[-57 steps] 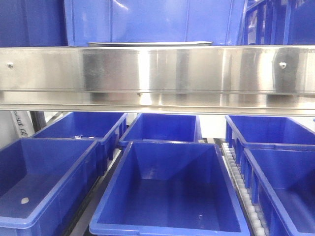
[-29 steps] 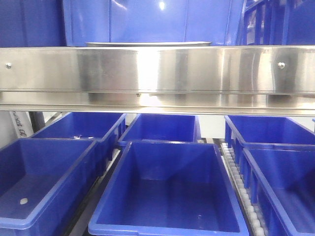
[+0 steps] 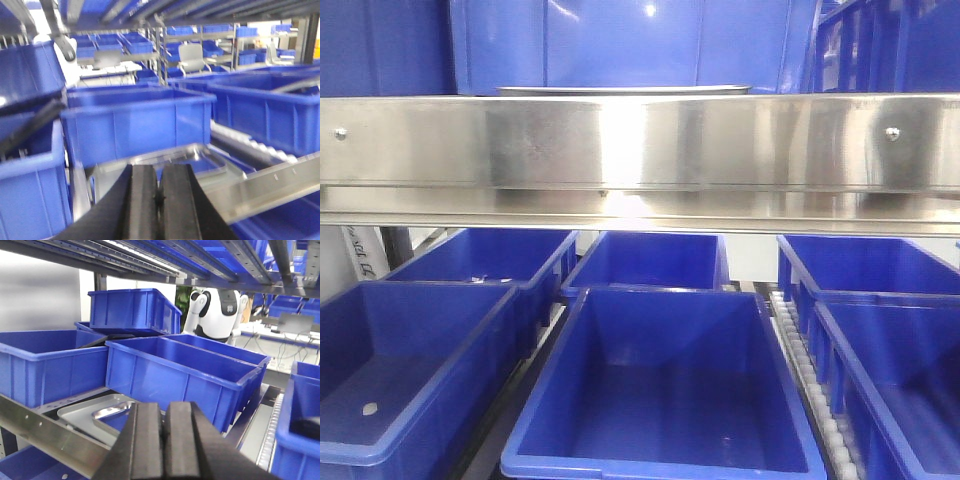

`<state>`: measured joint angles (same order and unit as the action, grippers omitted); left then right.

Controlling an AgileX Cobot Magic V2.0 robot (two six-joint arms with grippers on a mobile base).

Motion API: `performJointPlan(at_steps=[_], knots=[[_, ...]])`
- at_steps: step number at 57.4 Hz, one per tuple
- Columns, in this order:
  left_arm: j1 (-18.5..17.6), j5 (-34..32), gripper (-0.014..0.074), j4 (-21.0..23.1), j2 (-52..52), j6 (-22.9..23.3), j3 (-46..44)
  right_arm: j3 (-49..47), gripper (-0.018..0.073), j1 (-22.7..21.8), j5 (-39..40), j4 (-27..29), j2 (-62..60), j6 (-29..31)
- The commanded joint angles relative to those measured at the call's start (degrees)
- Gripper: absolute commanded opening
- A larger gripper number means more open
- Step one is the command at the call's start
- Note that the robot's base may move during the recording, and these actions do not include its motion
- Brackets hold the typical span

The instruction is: Stack silver trays without gaps

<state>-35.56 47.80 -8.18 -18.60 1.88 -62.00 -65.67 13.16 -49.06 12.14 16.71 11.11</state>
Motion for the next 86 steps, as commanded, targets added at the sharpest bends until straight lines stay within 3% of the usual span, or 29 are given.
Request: performJointPlan(at_steps=[1,24,57,62,73,81,86], knots=[[-0.1,1.0,-0.0010,0.9,2.7,0.3,2.0,4.5,-0.0080,0.1,1.9,0.3,-5.3,0.4],[-0.1,1.2,-0.0010,1.1,11.7,0.3,5.3,10.3,-0.0080,0.1,0.7,0.4,-13.5,0.4],[-0.1,0.9,-0.0010,1.1,11.9,0.3,5.3,10.6,-0.0080,-0.3,1.1,0.4,-13.9,0.4],[-0.1,0.9,-0.0010,1.1,11.9,0.3,5.3,11.0,-0.0080,-3.0,2.0,-1.6,-14.1,0.4],[-0.1,0.9,-0.0010,1.1,11.9,0.3,5.3,12.7,-0.0080,-13.9,3.8,-3.6,-14.1,0.4],[-0.1,0.9,-0.0010,1.1,11.9,0.3,5.3,15.4,-0.0080,-20.9,5.6,-1.5,-14.1,0.4],[-0.1,0.9,-0.0010,1.1,11.9,0.3,5.3,18.5,-0.0080,-23.0,8.2,1.4,-14.4,0.4]])
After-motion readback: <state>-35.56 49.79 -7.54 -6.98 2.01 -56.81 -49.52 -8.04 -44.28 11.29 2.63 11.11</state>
